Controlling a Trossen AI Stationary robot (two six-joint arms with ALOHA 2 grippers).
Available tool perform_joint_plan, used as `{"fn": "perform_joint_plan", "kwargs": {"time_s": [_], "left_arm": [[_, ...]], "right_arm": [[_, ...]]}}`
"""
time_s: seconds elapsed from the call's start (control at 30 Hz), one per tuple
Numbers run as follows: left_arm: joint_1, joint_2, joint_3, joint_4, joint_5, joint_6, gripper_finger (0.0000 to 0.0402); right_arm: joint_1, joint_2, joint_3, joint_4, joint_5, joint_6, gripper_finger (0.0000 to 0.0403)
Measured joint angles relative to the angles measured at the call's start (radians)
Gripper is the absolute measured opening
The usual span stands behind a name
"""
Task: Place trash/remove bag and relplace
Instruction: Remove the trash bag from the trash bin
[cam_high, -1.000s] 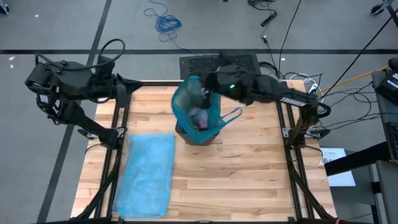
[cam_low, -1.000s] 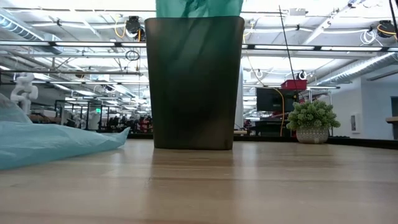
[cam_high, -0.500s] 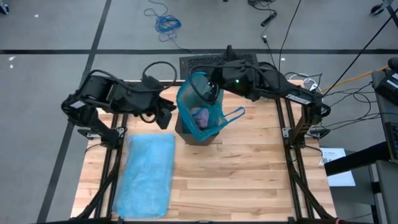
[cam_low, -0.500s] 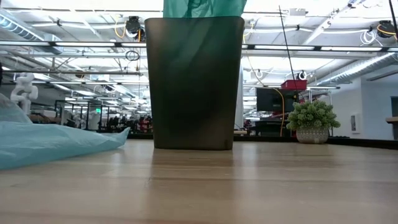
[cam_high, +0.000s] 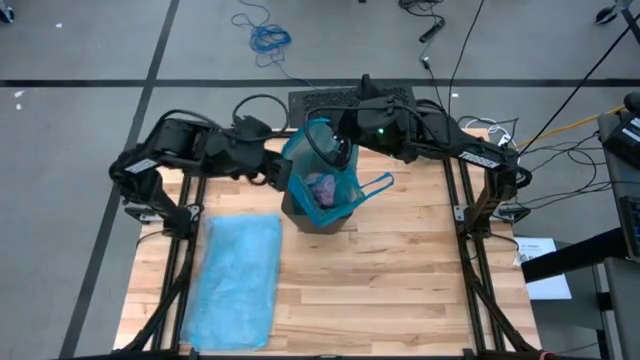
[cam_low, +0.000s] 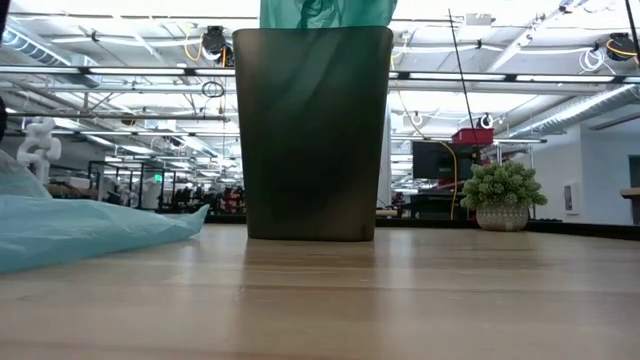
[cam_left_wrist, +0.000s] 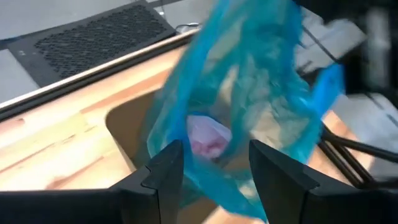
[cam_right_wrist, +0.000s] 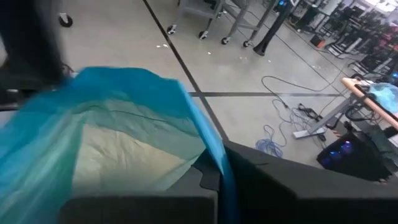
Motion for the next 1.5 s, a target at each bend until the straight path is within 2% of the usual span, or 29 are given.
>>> {"fn": "perform_joint_plan", "kwargs": {"time_s": [0.2,0.33,0.47,0.6,0.67,0.8,0.9,0.97,1.13,1.23,1.5], "left_arm": [[0.029,0.021,0.000,-0.027,0.008,-0.002,0.0175],[0.034,0.027,0.000,-0.070,0.020,-0.036,0.0151],[0.019,-0.001,0.000,-0.025,0.071,-0.025,0.0102],[0.000,-0.028,0.000,-0.026,0.126,-0.042,0.0025],[-0.009,-0.034,0.000,-0.028,0.136,-0.074,0.0008],[-0.017,-0.034,0.000,-0.027,0.130,-0.102,0.0003],[-0.017,-0.034,0.000,-0.001,0.124,-0.053,0.0004],[-0.013,-0.035,0.000,0.021,0.106,-0.024,0.0009],[-0.001,-0.072,0.001,-0.045,0.023,-0.019,0.0013],[0.000,-0.076,0.002,-0.077,0.021,-0.020,0.0013],[-0.001,-0.073,0.001,-0.017,0.031,0.032,0.0014]], "right_arm": [[0.000,0.000,0.000,0.000,-0.023,0.001,0.0000],[0.000,0.000,0.000,0.000,-0.025,0.000,0.0000],[0.000,0.000,0.000,-0.001,-0.025,-0.002,0.0000],[-0.002,0.000,0.000,-0.001,-0.025,-0.008,0.0000],[-0.005,0.000,0.000,0.000,-0.025,-0.008,0.0000],[-0.013,0.000,0.000,0.001,-0.025,-0.008,0.0000],[-0.013,0.000,0.000,0.005,-0.025,-0.009,0.0000],[-0.013,0.000,0.000,0.010,-0.034,-0.014,0.0000],[-0.013,0.000,0.000,0.016,-0.052,-0.017,0.0000],[-0.015,0.000,0.000,0.016,-0.052,-0.017,0.0000],[-0.020,0.000,0.000,0.017,-0.059,-0.019,0.0000]]}}
